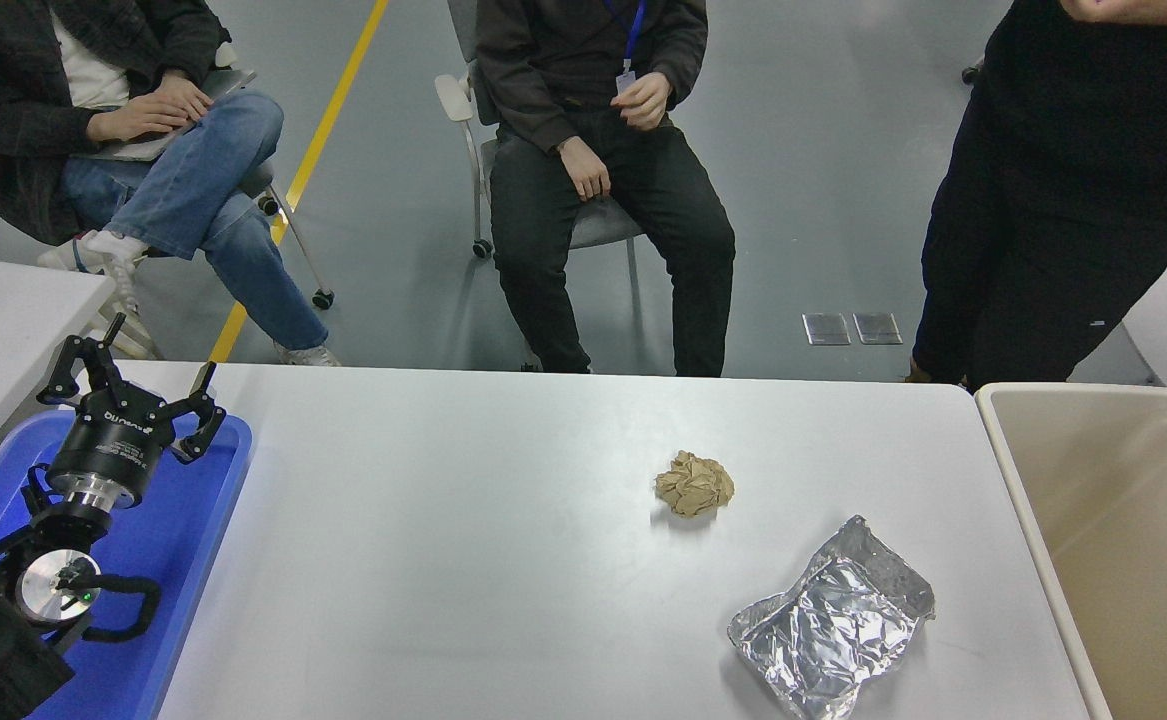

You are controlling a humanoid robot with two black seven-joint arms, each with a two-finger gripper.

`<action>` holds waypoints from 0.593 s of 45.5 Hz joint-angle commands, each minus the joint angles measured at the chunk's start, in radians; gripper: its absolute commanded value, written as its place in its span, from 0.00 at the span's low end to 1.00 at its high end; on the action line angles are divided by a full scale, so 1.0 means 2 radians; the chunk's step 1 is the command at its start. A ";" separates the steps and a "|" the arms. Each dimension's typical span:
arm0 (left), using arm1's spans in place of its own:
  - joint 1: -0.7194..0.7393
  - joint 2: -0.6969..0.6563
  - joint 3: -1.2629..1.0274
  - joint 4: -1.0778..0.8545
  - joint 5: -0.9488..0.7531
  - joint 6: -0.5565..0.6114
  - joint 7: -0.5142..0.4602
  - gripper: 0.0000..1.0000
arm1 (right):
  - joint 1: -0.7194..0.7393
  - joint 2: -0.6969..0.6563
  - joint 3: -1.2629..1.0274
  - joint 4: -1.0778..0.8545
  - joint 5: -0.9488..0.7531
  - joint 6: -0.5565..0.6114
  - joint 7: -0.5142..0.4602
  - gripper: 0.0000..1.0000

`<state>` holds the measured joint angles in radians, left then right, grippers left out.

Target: Clean the table surface

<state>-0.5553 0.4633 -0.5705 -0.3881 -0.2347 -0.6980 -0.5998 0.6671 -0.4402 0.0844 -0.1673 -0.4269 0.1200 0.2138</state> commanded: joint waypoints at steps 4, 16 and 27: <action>0.000 0.000 0.001 0.000 0.000 0.000 0.000 1.00 | -0.045 0.017 -0.005 -0.001 0.024 -0.013 -0.001 0.00; 0.000 0.000 0.000 0.000 0.000 0.000 0.000 1.00 | -0.065 0.045 -0.007 0.002 0.024 -0.013 0.000 0.00; 0.000 0.000 0.000 0.000 0.000 0.000 0.000 1.00 | -0.072 0.055 -0.001 0.002 0.025 -0.015 -0.001 0.00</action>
<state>-0.5553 0.4634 -0.5705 -0.3881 -0.2347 -0.6980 -0.5998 0.5426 -0.3560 0.0766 -0.1638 -0.3810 0.0940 0.2129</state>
